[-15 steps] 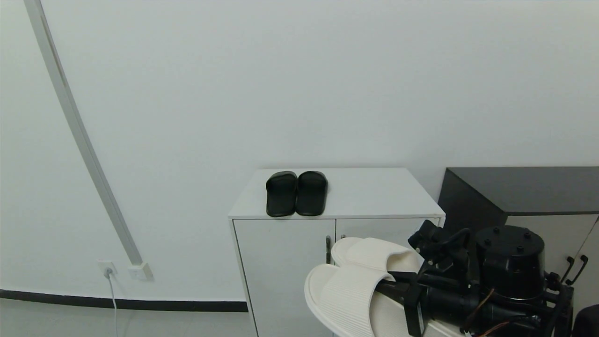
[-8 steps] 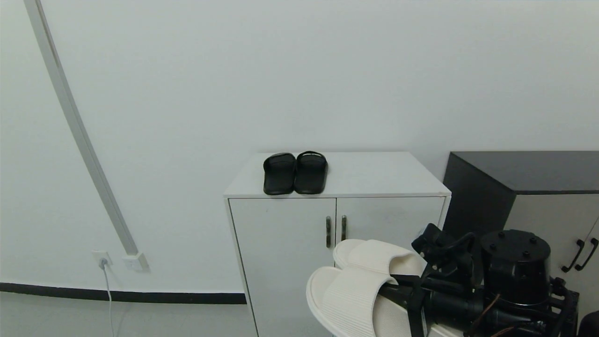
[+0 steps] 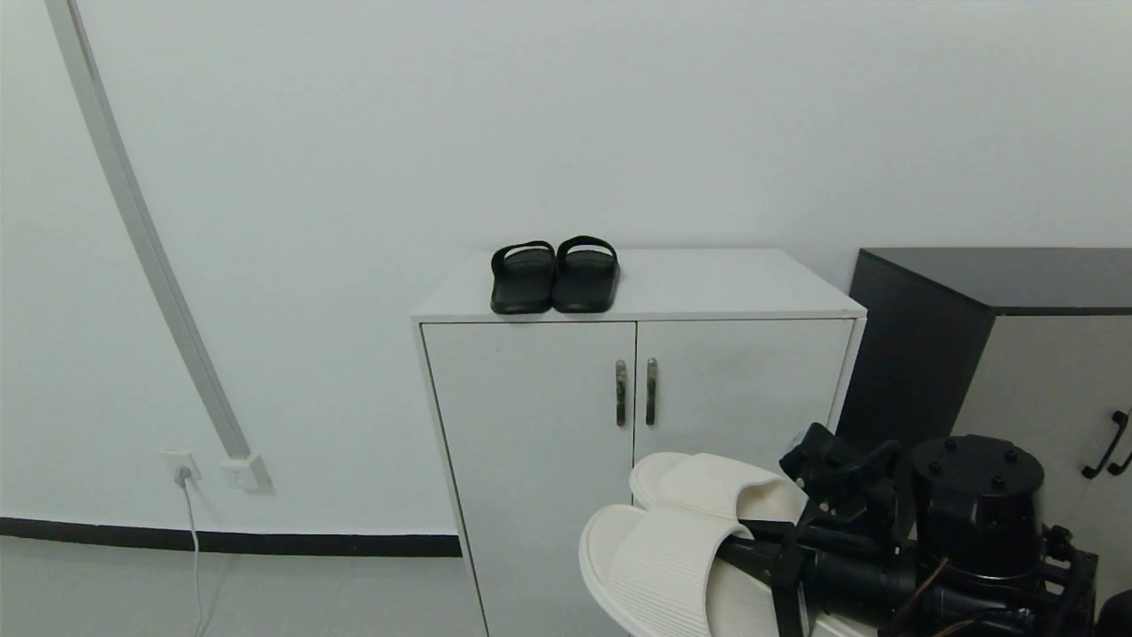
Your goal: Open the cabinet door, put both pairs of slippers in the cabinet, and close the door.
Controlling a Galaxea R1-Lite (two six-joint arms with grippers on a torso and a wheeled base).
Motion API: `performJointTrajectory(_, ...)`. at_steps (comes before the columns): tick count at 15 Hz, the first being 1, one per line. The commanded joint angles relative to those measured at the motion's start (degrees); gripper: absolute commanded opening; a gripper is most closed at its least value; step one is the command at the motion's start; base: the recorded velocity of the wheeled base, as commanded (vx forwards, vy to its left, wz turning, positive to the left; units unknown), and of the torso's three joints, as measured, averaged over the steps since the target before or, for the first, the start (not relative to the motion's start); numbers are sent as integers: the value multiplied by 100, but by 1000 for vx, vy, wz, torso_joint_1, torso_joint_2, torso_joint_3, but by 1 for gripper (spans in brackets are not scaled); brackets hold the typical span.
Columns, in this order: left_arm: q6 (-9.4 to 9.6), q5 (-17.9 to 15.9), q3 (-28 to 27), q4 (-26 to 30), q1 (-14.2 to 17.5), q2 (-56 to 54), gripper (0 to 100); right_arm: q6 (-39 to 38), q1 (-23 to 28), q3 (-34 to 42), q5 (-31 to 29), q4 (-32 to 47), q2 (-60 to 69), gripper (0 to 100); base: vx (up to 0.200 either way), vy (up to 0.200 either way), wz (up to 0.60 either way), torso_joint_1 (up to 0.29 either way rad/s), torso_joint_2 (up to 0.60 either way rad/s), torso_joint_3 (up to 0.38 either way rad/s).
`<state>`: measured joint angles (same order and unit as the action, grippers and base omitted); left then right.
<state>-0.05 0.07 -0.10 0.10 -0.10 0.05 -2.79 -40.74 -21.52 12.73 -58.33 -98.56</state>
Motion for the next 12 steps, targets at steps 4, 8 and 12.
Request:
performJointTrajectory(4,-4,1,1,-1,1,4,100,15,-13,25,-7,-3,12,0,0,0,0,-148,481,330)
performJointTrajectory(8,5,1,1,-1,1,4,100,156,-13,104,2,-20,12,0,0,0,0,-115,459,353)
performJointTrajectory(12,22,-7,1,-1,1,4,100,156,-13,130,2,-135,4,0,0,0,0,-18,182,136)
